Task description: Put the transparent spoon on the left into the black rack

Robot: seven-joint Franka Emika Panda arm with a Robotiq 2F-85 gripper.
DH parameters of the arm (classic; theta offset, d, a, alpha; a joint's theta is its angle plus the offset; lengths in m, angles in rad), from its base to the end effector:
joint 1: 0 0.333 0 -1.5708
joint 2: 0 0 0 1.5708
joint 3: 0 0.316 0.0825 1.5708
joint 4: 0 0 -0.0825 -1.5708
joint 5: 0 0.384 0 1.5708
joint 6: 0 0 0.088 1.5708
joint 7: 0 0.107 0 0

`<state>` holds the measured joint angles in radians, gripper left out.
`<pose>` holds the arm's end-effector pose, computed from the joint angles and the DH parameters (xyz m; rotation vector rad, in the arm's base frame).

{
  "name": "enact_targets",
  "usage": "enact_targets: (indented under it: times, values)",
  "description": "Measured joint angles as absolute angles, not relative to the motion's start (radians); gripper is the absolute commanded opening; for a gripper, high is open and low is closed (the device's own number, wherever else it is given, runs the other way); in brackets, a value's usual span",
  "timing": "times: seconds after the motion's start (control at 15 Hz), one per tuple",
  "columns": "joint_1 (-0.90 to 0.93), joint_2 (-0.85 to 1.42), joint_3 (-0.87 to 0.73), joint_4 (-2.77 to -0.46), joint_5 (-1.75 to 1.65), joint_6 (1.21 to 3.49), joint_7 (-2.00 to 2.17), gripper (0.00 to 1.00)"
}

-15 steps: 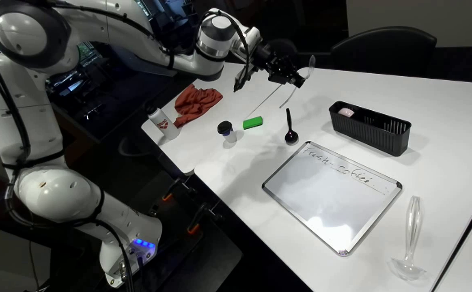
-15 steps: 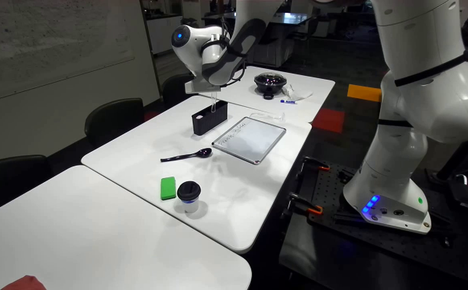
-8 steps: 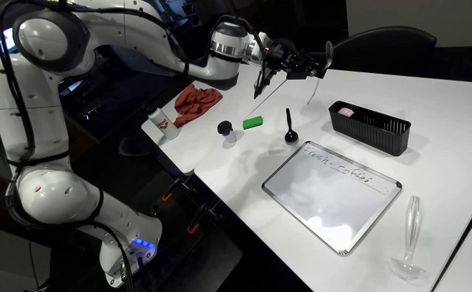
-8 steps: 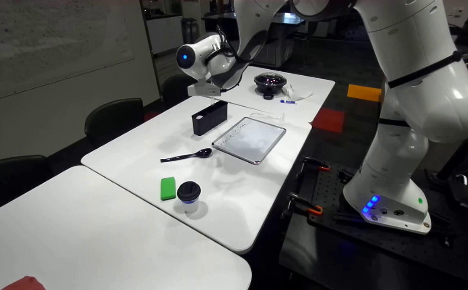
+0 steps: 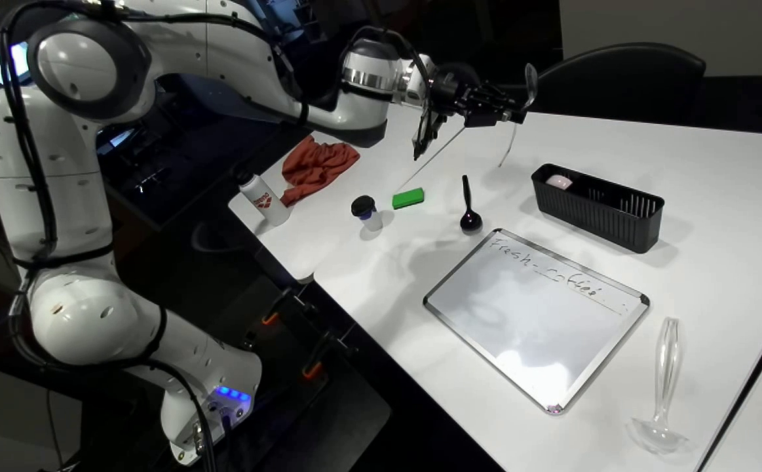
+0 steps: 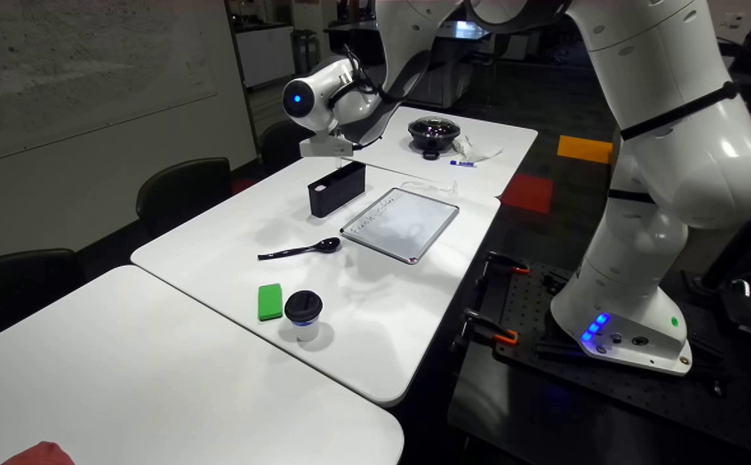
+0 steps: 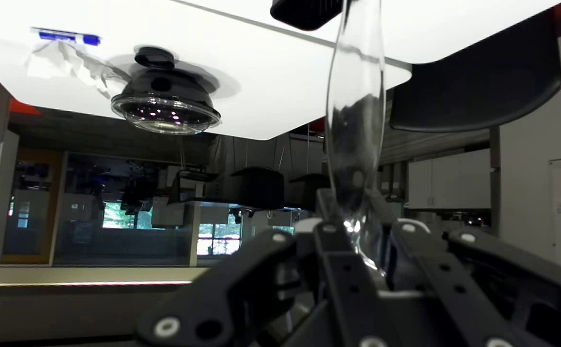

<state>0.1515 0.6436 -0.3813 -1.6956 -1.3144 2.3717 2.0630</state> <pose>0.6764 -0.1368 0.2594 1.8569 -1.2392 1.0931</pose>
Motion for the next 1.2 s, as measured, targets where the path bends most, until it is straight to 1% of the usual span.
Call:
enact_targets:
  times: [0.6, 0.87, 1.2]
  values:
    - [-0.108, 0.83, -0.295, -1.411, -1.629, 2.367, 2.18, 0.05]
    - [-0.175, 0.941, -0.264, -1.288, -1.694, 2.367, 2.221, 0.05]
    - [-0.208, 1.057, -0.243, -1.164, -1.702, 2.367, 2.248, 0.05]
